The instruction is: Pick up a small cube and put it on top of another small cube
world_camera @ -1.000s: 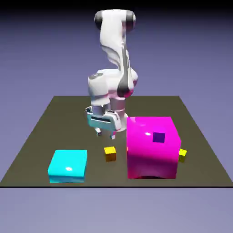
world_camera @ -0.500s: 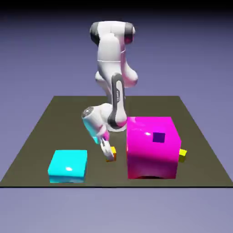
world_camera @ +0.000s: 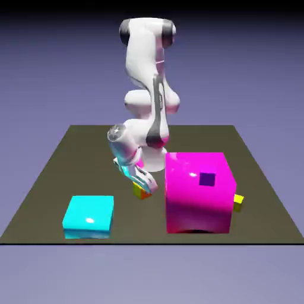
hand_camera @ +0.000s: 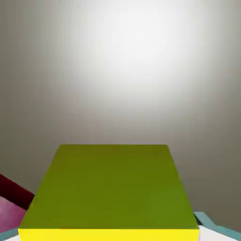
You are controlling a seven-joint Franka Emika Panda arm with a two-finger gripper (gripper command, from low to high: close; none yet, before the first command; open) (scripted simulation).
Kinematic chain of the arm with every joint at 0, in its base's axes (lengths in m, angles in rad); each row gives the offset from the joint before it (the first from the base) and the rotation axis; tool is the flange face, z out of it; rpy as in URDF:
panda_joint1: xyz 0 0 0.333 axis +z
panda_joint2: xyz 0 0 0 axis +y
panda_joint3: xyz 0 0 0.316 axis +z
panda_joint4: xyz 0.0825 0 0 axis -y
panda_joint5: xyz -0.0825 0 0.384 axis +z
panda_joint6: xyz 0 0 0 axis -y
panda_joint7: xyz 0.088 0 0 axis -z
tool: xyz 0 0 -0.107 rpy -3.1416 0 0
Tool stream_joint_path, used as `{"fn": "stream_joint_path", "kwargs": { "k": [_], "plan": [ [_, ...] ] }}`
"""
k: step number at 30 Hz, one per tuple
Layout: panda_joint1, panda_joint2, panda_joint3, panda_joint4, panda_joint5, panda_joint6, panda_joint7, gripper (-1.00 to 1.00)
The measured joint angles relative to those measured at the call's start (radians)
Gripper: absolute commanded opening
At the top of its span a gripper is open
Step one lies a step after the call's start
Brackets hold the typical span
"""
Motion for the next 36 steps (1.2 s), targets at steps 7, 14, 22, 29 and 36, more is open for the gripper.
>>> {"fn": "stream_joint_path", "kwargs": {
  "k": [7, 14, 22, 29, 36],
  "plan": [
    [-0.142, 0.043, 0.162, 0.063, -0.304, -0.069, -0.299, -1.00],
    [-0.284, 0.087, 0.325, 0.127, -0.608, -0.137, -0.598, -1.00],
    [-0.446, 0.137, 0.510, 0.199, -0.957, -0.215, -0.939, -1.00],
    [-0.587, 0.180, 0.673, 0.262, -1.262, -0.284, -1.237, -1.00],
    [-0.670, 0.234, 0.885, 0.333, -1.546, -0.323, -1.511, -1.00]
  ]
}}
